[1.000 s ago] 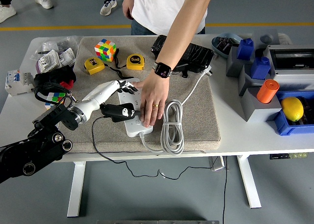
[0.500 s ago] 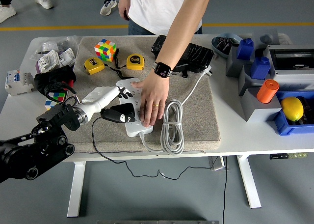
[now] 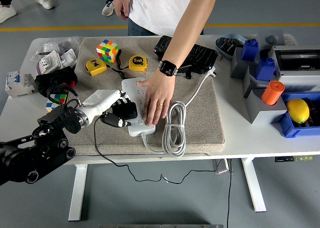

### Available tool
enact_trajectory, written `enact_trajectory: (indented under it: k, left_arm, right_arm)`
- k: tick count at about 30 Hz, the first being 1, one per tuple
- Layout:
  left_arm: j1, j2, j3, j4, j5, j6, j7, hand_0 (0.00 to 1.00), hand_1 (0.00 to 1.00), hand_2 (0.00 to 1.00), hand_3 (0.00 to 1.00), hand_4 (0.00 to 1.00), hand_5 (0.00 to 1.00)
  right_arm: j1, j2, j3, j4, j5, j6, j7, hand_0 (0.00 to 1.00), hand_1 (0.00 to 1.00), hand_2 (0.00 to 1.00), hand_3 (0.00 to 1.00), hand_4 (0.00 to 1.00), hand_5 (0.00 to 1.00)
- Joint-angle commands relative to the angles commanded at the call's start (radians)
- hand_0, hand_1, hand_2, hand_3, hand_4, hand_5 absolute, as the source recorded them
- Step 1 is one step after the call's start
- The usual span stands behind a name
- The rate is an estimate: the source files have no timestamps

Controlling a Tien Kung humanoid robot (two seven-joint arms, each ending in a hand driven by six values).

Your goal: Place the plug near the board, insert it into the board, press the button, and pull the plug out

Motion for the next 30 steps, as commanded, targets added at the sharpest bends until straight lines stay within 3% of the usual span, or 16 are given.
enact_trajectory:
  k: [10,11,15,16,21,22,24,30]
  left_arm:
    - [-0.013,-0.011,0.004,0.027,-0.073,0.008,-0.008,0.37,0.492,0.523,0.548,0.988,0.171]
    - [-0.011,-0.011,-0.005,0.026,-0.083,0.007,-0.01,0.429,0.548,0.544,0.568,0.998,0.293]
    - [-0.009,-0.002,-0.036,0.006,-0.138,0.011,-0.03,0.429,0.548,0.544,0.568,0.998,0.293]
    - [-0.006,0.0,-0.043,-0.001,-0.152,0.017,-0.04,0.678,0.685,0.674,0.706,0.998,0.631]
    - [0.012,0.005,-0.079,-0.031,-0.188,0.056,-0.095,0.678,0.685,0.674,0.706,0.998,0.631]
    - [0.013,0.005,-0.083,-0.033,-0.189,0.06,-0.101,0.703,0.718,0.705,0.72,0.998,0.695]
    - [0.02,0.007,-0.101,-0.04,-0.191,0.078,-0.128,0.703,0.718,0.705,0.72,0.998,0.695]
    - [0.043,0.015,-0.162,-0.056,-0.18,0.097,-0.162,0.724,0.744,0.733,0.727,0.998,0.717]
  right_arm:
    - [0.0,0.001,0.002,0.0,0.0,0.001,-0.001,0.704,0.706,0.705,0.591,0.998,0.539]
    - [0.0,0.002,0.003,0.0,0.0,0.001,-0.001,0.704,0.706,0.705,0.592,0.998,0.539]
    - [0.002,0.004,0.006,0.0,0.0,0.001,-0.001,0.704,0.706,0.705,0.592,0.998,0.539]
    - [0.0,0.004,0.005,-0.001,0.001,0.001,-0.001,0.703,0.706,0.705,0.592,0.998,0.539]
    - [-0.003,0.007,0.009,-0.001,0.0,0.001,-0.001,0.703,0.706,0.705,0.592,0.998,0.539]
    - [-0.002,0.007,0.01,-0.001,0.0,0.001,-0.001,0.704,0.706,0.705,0.593,0.998,0.538]
    - [0.0,0.007,0.011,0.0,-0.001,0.002,-0.001,0.704,0.706,0.705,0.593,0.998,0.538]
    - [0.0,0.008,0.014,-0.001,0.0,0.002,-0.001,0.704,0.706,0.704,0.591,0.998,0.539]
